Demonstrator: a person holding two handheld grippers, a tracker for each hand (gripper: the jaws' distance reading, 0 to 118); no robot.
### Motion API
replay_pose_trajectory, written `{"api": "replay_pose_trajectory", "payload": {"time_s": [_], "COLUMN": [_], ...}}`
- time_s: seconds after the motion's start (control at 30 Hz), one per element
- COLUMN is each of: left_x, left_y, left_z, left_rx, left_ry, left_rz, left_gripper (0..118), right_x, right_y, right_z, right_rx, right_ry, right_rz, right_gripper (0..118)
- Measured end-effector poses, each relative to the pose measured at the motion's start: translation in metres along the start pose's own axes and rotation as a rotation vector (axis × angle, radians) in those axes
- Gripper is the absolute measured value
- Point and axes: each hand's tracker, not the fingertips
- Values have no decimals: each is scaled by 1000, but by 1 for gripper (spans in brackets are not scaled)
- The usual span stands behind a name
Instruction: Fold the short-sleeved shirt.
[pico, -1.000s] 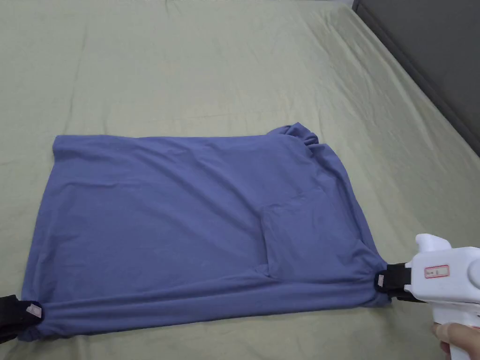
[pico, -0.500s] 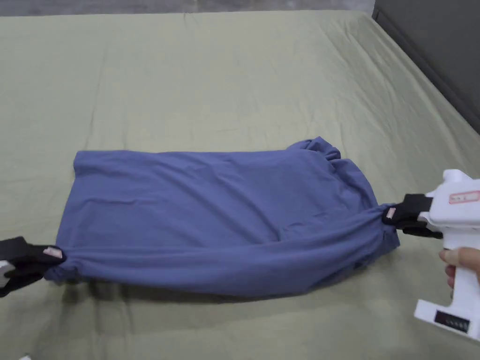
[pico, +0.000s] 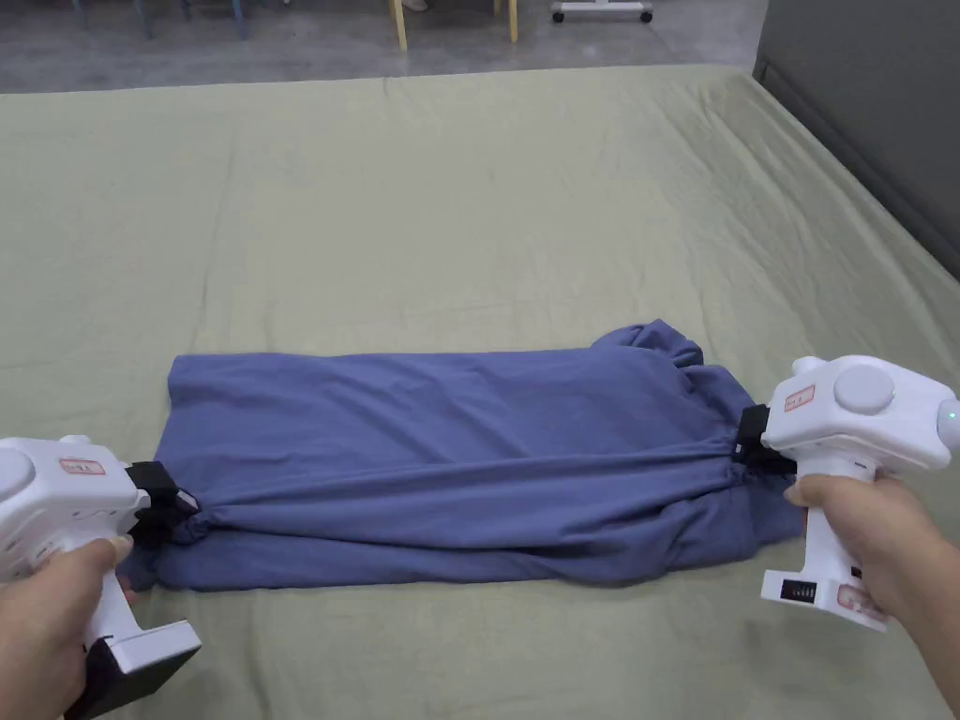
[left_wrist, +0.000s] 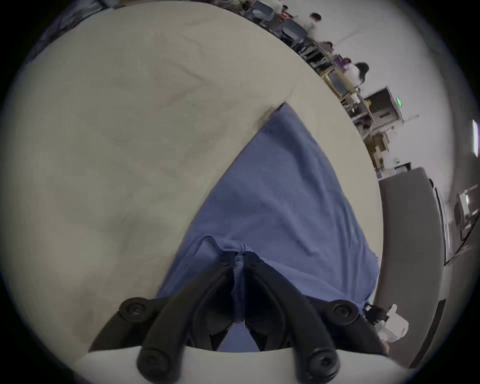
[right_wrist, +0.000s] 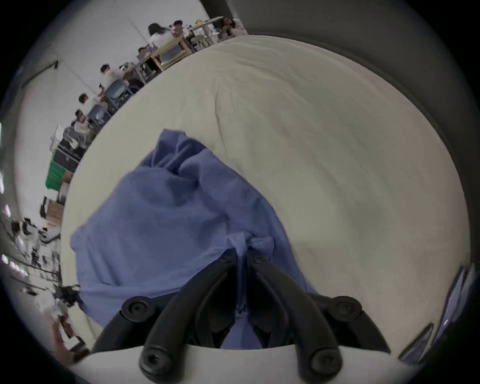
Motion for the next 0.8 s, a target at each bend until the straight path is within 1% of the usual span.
{"api": "replay_pose_trajectory", "payload": {"time_s": [0.03, 0.07, 0.1, 0.13, 0.17, 0.2, 0.23, 0.27, 0.3, 0.33, 0.4, 0.47, 0.5, 0.53, 0.57, 0.6, 0.63, 0.67, 0.7, 0.73, 0.8], "left_x": [0, 2, 4, 7, 12, 19, 24, 27, 32, 35, 35, 35, 32, 27, 21, 16, 10, 7, 3, 0, -8], "left_y": [-2, -3, -2, -1, -2, -5, -9, -18, -31, -45, -67, -89, -99, -112, -124, -134, -142, -148, -153, -154, -138], "left_z": [3, 5, 8, 14, 25, 42, 61, 83, 106, 124, 143, 147, 142, 141, 141, 139, 128, 124, 116, 108, 93], "left_rx": [18, 15, 17, 15, 24, 64, 118, 195, 310, 354, 348, 250, 209, 192, 201, 199, 176, 132, 116, 110, 85], "left_ry": [-4, 0, 3, 4, 2, -32, -58, -93, -117, -136, -115, -45, -3, 5, -13, -14, 1, 37, 22, 24, 81], "left_rz": [-3, -6, -18, -44, -60, -90, -136, -171, -218, -261, -325, -406, -434, -453, -440, -431, -386, -390, -399, -401, -393], "left_gripper": [3, 4, 10, 41, 85, 116, 118, 118, 118, 118, 118, 118, 118, 116, 93, 33, 0, 0, 0, 0, 0], "right_x": [-2, -5, -6, -7, -9, -12, -14, -16, -18, -23, -29, -34, -38, -42, -46, -48, -50, -51, -53, -52, -53], "right_y": [-2, -2, 1, 5, 8, 9, 6, 2, -4, -17, -42, -68, -85, -101, -117, -131, -146, -156, -167, -171, -178], "right_z": [1, 1, 4, 9, 17, 30, 48, 73, 95, 108, 131, 141, 145, 149, 147, 147, 149, 150, 150, 149, 149], "right_rx": [19, 21, 16, -3, -7, 18, 92, 233, 260, 283, 279, 267, 253, 257, 256, 239, 232, 207, 187, 172, 152], "right_ry": [-5, -11, -24, -17, -29, -40, -62, -12, -2, 38, 71, 86, 85, 72, 56, 48, 89, 130, 163, 169, 181], "right_rz": [32, 61, 95, 116, 117, 117, 148, 180, 214, 244, 282, 317, 350, 378, 419, 441, 447, 458, 460, 451, 481], "right_gripper": [8, 13, 21, 56, 96, 118, 115, 116, 117, 118, 118, 111, 111, 93, 44, 2, 2, 2, 2, 2, 2]}}
